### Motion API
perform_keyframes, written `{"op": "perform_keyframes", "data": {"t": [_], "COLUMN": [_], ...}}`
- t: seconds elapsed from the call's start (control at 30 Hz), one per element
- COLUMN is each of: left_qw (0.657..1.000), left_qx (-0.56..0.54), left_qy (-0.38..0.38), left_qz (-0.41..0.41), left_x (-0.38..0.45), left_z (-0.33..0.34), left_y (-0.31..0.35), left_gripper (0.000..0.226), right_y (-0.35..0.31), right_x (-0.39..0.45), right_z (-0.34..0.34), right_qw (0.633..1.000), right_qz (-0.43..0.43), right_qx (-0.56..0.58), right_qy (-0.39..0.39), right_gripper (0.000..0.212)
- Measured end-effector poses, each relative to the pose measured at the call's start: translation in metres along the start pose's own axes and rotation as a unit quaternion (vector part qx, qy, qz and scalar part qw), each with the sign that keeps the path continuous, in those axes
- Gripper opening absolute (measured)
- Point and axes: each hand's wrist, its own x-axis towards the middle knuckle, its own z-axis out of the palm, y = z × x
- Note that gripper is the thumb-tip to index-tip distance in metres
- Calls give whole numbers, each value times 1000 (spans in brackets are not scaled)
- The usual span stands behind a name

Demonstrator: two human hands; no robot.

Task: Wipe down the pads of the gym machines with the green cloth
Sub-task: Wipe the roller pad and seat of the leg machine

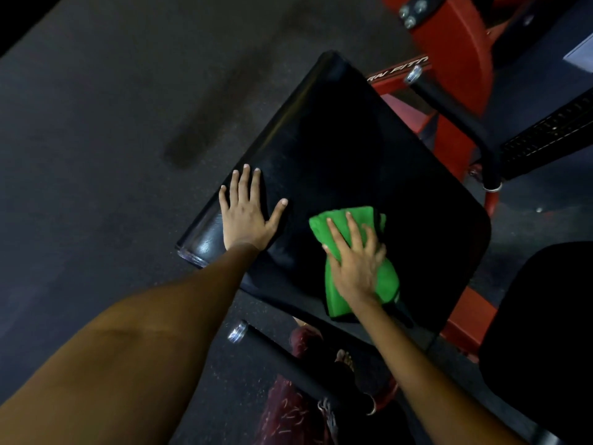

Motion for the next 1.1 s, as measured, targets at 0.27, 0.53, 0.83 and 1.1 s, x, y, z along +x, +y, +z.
{"op": "perform_keyframes", "data": {"t": [0.27,0.53,0.83,1.1], "left_qw": [1000,1000,1000,997], "left_qx": [0,22,21,33], "left_qy": [-2,-13,-5,11], "left_qz": [-2,-3,-8,-62], "left_x": [1,1,3,12], "left_z": [-1,-2,2,-9], "left_y": [0,1,1,17], "left_gripper": [83,84,78,73], "right_y": [13,13,23,-23], "right_x": [-73,42,-9,67], "right_z": [14,3,7,-9], "right_qw": [971,997,981,993], "right_qz": [-235,68,-192,88], "right_qx": [-35,35,3,66], "right_qy": [4,21,9,-37], "right_gripper": [70,52,74,57]}}
